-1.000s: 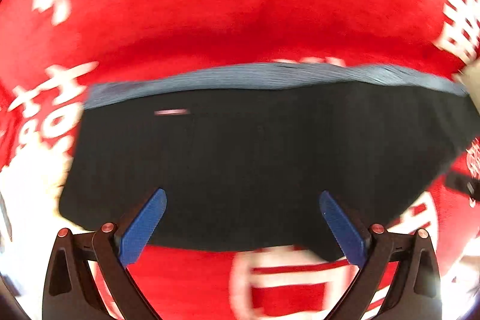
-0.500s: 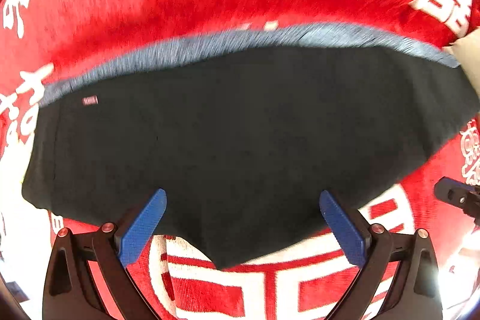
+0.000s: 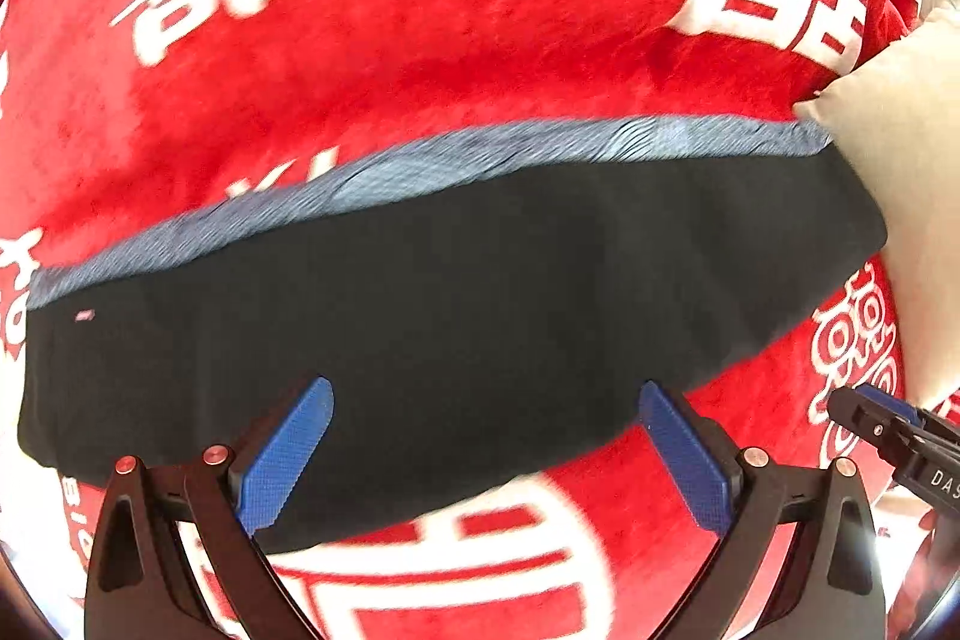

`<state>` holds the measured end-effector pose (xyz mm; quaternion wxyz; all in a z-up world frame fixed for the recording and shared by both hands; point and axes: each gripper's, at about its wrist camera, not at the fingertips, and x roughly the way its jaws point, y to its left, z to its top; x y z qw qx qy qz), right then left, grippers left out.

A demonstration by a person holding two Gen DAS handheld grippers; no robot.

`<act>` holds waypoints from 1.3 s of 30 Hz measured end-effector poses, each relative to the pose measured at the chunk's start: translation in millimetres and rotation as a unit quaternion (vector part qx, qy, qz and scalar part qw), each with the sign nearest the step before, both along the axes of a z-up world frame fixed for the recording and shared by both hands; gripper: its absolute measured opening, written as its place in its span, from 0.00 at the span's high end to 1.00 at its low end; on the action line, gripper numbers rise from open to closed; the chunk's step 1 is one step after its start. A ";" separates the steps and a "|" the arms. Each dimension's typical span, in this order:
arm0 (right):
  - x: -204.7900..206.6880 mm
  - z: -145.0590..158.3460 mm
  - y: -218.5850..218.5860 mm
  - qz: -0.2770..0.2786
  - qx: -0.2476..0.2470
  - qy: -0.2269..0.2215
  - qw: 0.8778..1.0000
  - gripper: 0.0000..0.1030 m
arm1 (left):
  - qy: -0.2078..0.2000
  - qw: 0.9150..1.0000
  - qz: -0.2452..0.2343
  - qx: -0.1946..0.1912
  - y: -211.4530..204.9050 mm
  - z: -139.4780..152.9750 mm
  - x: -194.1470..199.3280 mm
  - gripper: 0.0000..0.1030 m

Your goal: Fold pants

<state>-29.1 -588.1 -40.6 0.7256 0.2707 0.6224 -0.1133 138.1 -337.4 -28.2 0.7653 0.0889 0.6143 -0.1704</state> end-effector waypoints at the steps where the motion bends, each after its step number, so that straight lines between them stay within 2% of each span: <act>1: 0.4 -0.1 -9.7 -0.007 -0.006 -0.003 1.000 0.51 | -0.001 1.000 -0.001 0.000 -12.6 -1.3 3.1 0.00; 6: 8.7 -3.6 -62.1 -0.034 -0.031 -0.014 0.999 0.57 | -0.014 1.000 -0.001 0.007 -54.1 -10.1 10.4 0.00; 11: 56.9 -13.3 -93.8 -0.024 -0.033 -0.043 0.998 0.57 | -0.027 0.999 0.023 0.017 -87.9 -24.1 34.2 0.00; 15: 120.1 -29.5 -81.8 0.035 -0.028 -0.064 0.997 0.57 | -0.040 0.998 0.036 0.031 -106.7 -36.9 49.8 0.00; 18: 149.6 -47.2 -64.3 0.076 -0.011 -0.070 0.995 0.57 | -0.029 0.997 0.049 0.046 -112.6 -52.2 59.7 0.00; 20: 162.8 -58.7 -57.0 0.091 -0.003 -0.070 0.993 0.57 | -0.018 0.997 0.059 0.051 -112.1 -61.0 63.3 0.00; 23: 178.3 -71.7 -51.1 0.112 -0.022 -0.076 0.991 0.58 | -0.018 0.997 0.062 0.047 -111.1 -64.1 63.7 0.00; 26: 188.5 -77.7 -59.2 0.115 -0.043 -0.078 0.989 0.66 | -0.019 0.996 0.065 0.051 -112.1 -62.1 64.7 0.00; 29: 192.1 -79.5 -78.8 0.087 -0.059 -0.069 0.992 0.68 | -0.027 0.995 0.080 0.048 -114.2 -53.7 72.2 0.00; 32: 183.8 -67.4 -97.4 0.050 -0.071 -0.055 0.995 0.68 | -0.027 0.995 0.082 0.056 -119.9 -55.2 79.6 0.00; 36: 139.2 -45.2 -103.3 0.039 -0.081 -0.058 0.994 0.65 | -0.031 0.994 0.077 0.065 -125.4 -62.0 79.8 0.00; 38: 117.1 -52.6 -106.4 0.044 -0.100 -0.032 0.993 0.66 | -0.035 0.995 0.075 0.062 -125.5 -64.4 79.8 0.00; 39: 109.2 -58.4 -112.5 0.041 -0.097 -0.032 0.994 0.70 | -0.034 0.995 0.074 0.062 -124.9 -65.6 79.4 0.00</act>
